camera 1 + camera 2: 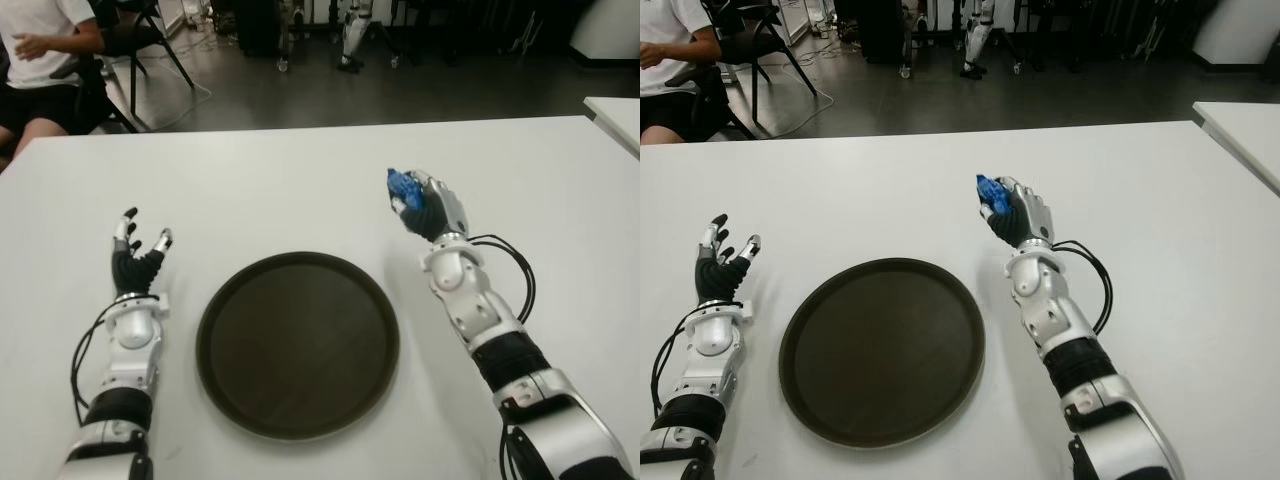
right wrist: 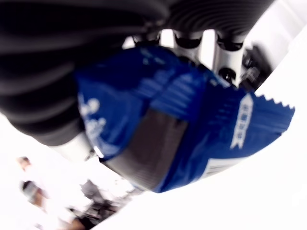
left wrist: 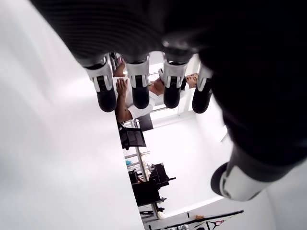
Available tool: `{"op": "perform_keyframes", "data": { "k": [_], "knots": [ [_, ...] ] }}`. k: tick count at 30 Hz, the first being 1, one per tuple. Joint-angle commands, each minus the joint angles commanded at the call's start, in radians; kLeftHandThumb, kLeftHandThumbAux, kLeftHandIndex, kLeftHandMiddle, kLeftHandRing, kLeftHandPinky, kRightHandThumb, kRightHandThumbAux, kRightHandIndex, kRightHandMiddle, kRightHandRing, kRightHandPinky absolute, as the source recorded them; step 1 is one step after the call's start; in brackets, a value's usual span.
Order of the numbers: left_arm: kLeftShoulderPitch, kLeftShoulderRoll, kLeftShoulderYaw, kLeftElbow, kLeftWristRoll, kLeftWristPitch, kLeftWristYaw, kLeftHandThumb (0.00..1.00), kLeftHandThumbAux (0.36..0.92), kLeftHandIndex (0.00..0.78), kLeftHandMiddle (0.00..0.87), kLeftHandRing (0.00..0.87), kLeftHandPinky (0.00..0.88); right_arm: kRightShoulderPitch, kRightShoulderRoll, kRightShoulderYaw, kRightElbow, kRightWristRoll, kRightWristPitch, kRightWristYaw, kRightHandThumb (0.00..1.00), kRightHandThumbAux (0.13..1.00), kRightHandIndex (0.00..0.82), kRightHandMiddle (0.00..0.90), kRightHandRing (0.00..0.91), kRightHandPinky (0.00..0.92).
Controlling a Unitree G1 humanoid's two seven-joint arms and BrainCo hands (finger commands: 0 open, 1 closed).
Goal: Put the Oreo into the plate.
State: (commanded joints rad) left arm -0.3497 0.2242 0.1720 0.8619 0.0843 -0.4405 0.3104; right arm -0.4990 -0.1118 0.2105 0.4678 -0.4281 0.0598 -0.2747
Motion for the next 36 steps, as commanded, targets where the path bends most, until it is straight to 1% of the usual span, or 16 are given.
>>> {"op": "perform_keyframes", "data": {
  "k": [4, 10, 17, 21, 25, 29, 36],
  "knots": [
    [-0.002, 0.0, 0.0, 0.01, 0.004, -0.003, 0.007, 0.0, 0.635, 0.046, 0.026, 0.001, 0.007, -0.002, 0.003, -0.013, -0.017, 0.021, -0.01, 0.02, 0.707, 0.72, 0.44, 0.806, 0.803, 0.801],
    [0.0, -0.01, 0.011, 0.001, -0.016, 0.001, -0.007, 0.016, 0.676, 0.026, 0.021, 0.001, 0.019, -0.025, 0.006, -0.025, -0.035, 0.038, -0.008, 0.045, 0.705, 0.721, 0.44, 0.8, 0.801, 0.794],
    [0.003, -0.012, 0.007, -0.006, -0.019, 0.008, -0.006, 0.02, 0.663, 0.031, 0.015, 0.0, 0.003, -0.039, 0.015, -0.026, -0.038, 0.036, -0.013, 0.048, 0.705, 0.721, 0.44, 0.795, 0.796, 0.79],
    [0.003, -0.01, 0.005, -0.007, -0.016, 0.014, -0.004, 0.033, 0.669, 0.025, 0.015, 0.0, 0.017, -0.051, 0.026, -0.023, -0.027, 0.04, -0.033, 0.047, 0.705, 0.721, 0.44, 0.793, 0.793, 0.79],
    [0.003, -0.012, 0.003, -0.009, -0.016, 0.017, -0.006, 0.028, 0.673, 0.027, 0.01, 0.0, 0.004, -0.057, 0.033, -0.023, -0.021, 0.045, -0.049, 0.051, 0.706, 0.721, 0.44, 0.794, 0.792, 0.787],
    [0.006, -0.015, 0.005, -0.018, -0.026, 0.021, -0.019, 0.03, 0.69, 0.021, 0.007, 0.0, 0.002, -0.066, 0.047, -0.013, -0.013, 0.049, -0.081, 0.057, 0.706, 0.721, 0.44, 0.796, 0.793, 0.787],
    [0.006, -0.014, 0.006, -0.021, -0.025, 0.029, -0.015, 0.029, 0.675, 0.024, 0.012, 0.0, 0.001, -0.068, 0.058, -0.008, -0.011, 0.051, -0.109, 0.069, 0.705, 0.721, 0.44, 0.803, 0.796, 0.788]
  ]
}}
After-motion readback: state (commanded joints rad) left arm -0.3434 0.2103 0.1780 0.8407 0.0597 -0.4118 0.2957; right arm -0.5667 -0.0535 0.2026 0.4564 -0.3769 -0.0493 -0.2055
